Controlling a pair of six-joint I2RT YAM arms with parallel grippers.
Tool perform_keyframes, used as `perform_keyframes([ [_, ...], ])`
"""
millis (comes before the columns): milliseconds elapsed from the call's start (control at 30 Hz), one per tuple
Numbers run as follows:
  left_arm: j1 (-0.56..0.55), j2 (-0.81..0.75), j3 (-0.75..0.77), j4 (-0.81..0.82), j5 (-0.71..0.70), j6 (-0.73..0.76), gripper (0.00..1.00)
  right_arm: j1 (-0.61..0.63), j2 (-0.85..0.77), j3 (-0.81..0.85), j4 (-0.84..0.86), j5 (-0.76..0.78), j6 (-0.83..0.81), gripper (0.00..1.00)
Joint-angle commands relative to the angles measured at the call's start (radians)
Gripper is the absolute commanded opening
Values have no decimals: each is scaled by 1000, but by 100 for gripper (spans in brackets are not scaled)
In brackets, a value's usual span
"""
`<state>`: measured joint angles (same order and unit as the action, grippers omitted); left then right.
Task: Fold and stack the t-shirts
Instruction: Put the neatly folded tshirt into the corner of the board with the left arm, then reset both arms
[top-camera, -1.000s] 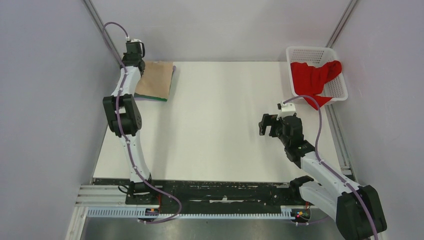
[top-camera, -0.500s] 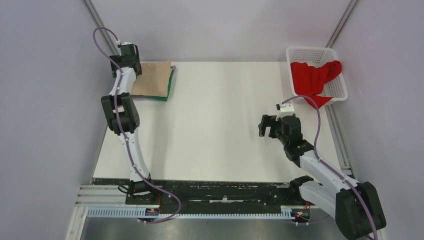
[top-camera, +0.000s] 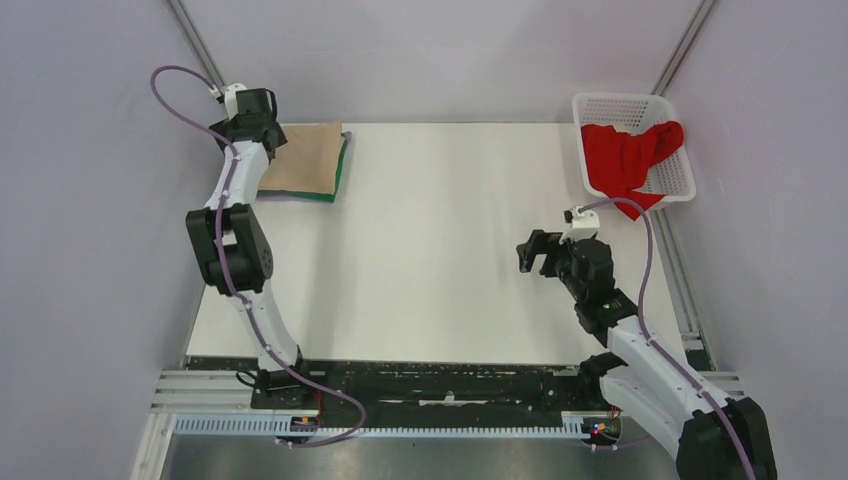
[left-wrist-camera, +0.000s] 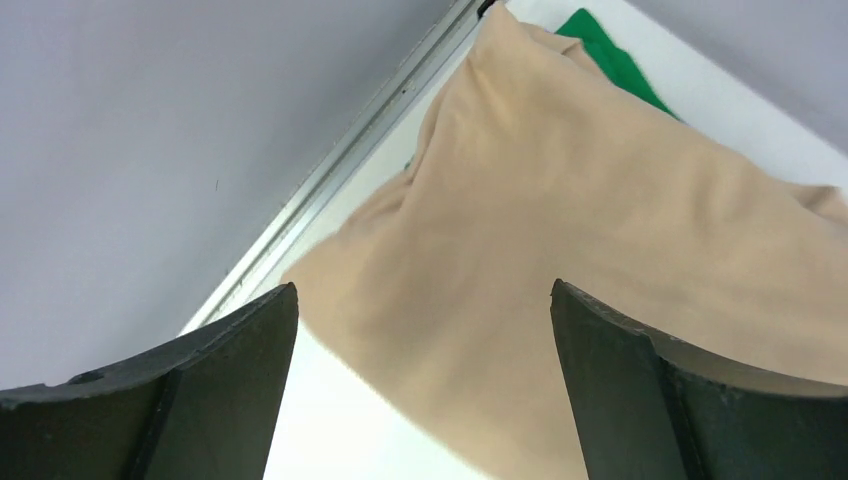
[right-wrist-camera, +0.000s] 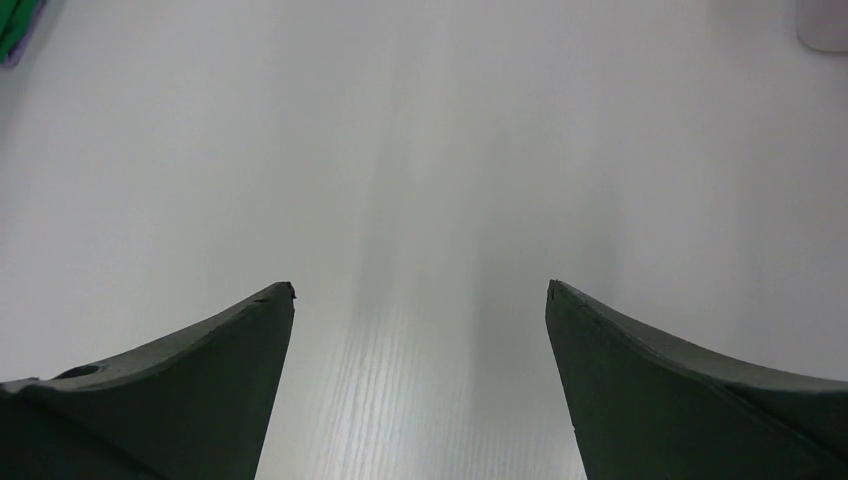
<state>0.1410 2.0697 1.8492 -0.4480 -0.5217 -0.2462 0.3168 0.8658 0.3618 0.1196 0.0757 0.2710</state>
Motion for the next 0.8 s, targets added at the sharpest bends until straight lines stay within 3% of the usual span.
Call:
perform_keyframes([
  [0, -54, -279, -189, 145, -49, -176, 100, -1, -95, -45, 12, -24, 38, 98],
  [100, -103, -427, -289, 151, -43, -246, 100, -1, -158, -77, -7, -50, 44, 98],
  [300, -296, -770, -661, 231, 187, -355, 100, -1, -298, -145, -30, -45, 49, 98],
  [400, -425, -919, -874, 329, 303, -310, 100, -1, -358, -169, -58, -38, 49, 98],
  [500, -558, -1029, -1027, 325, 368, -294, 100, -1, -400, -195, -82, -31, 50, 98],
  [667, -713, -1205, -1298, 338, 313, -351, 100, -1, -446, -224, -118, -4, 47, 98],
  [767, -754, -1307, -1428, 387, 358, -375, 100, -1, -462, -231, -164, 26, 31, 98],
])
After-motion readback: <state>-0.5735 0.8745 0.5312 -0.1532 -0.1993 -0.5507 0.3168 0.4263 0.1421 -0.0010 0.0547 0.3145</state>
